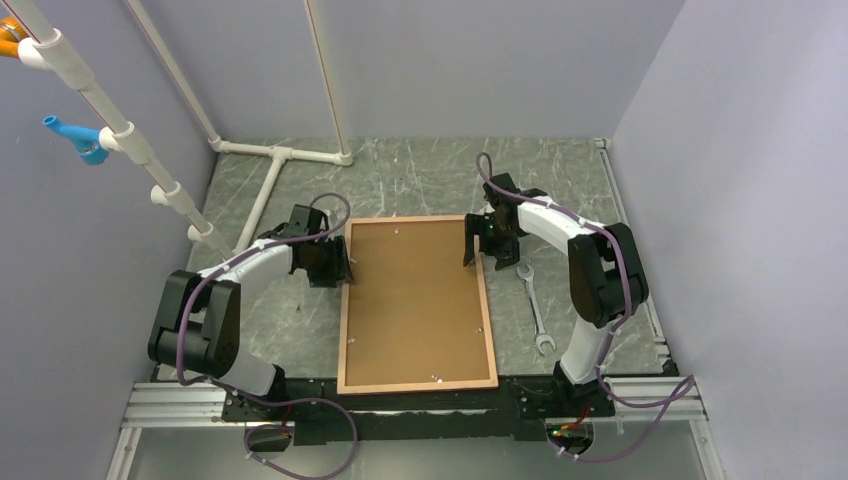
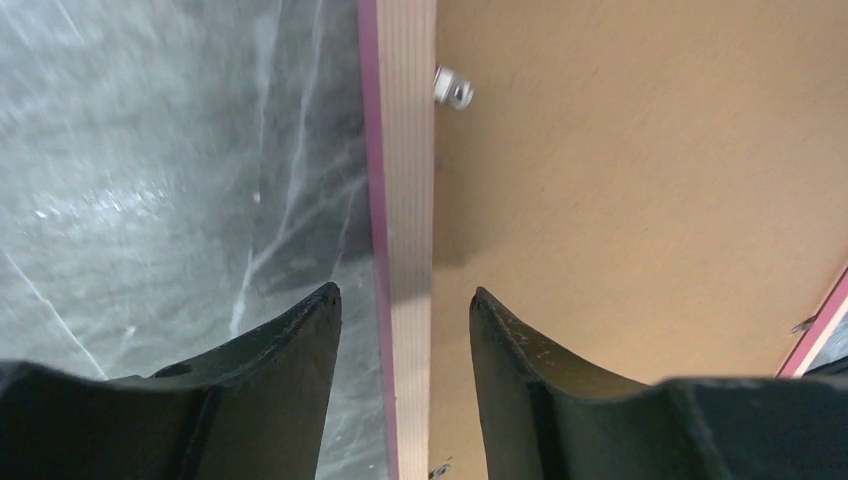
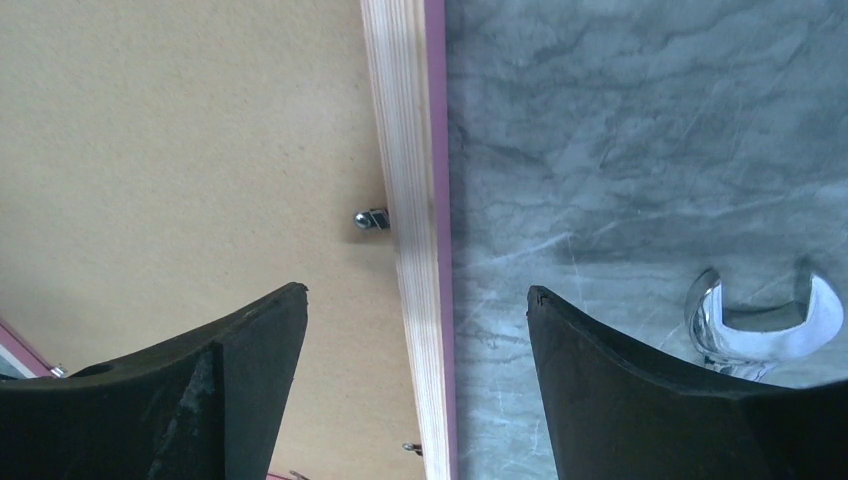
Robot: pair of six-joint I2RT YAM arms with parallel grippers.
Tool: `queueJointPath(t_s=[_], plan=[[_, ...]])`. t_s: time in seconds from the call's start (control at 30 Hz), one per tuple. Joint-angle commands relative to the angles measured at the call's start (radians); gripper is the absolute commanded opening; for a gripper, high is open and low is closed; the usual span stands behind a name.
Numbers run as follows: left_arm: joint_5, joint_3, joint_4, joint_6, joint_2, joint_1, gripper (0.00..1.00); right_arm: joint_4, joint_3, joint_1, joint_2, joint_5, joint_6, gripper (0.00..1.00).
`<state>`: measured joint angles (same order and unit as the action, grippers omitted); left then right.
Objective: Put the photo into the frame
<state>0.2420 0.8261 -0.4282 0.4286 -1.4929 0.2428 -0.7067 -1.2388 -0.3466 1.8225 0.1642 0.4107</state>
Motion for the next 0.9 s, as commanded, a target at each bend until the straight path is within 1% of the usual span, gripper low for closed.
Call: queueJointPath(t_s=[0.0, 0.07, 0.23, 0.27, 0.4, 0.5, 0.77, 0.8, 0.87], plan=[[0.037, -0.057, 0.041, 0.015, 0.045, 0.021, 0.51, 0.009, 0.042, 0.002, -0.072, 0.006, -0.005, 0.83], [0.054, -0.082, 0.061, 0.022, 0.033, 0.032, 0.43, 0.014, 0.065, 0.002, -0.085, 0.01, -0.002, 0.83], [0.099, -0.102, 0.105, 0.049, -0.012, 0.063, 0.05, 0.029, 0.098, 0.018, -0.119, 0.069, 0.004, 0.83], [0.101, -0.104, 0.112, 0.062, -0.015, 0.064, 0.0, 0.032, 0.103, 0.024, -0.128, 0.08, 0.006, 0.83], [0.073, -0.116, 0.151, 0.147, -0.002, 0.064, 0.0, 0.029, 0.103, 0.047, -0.159, 0.101, 0.007, 0.83], [0.043, -0.134, 0.203, 0.249, 0.022, 0.062, 0.0, 0.016, 0.097, 0.06, -0.183, 0.096, 0.007, 0.83], [-0.093, -0.175, 0.318, 0.483, 0.077, 0.057, 0.0, 0.004, 0.116, 0.064, -0.264, 0.015, 0.041, 0.82], [-0.113, -0.179, 0.328, 0.512, 0.082, 0.055, 0.0, 0.007, 0.123, 0.064, -0.277, 0.009, 0.046, 0.83], [-0.167, -0.182, 0.33, 0.558, 0.096, 0.054, 0.0, 0.009, 0.138, 0.064, -0.3, -0.003, 0.055, 0.89]])
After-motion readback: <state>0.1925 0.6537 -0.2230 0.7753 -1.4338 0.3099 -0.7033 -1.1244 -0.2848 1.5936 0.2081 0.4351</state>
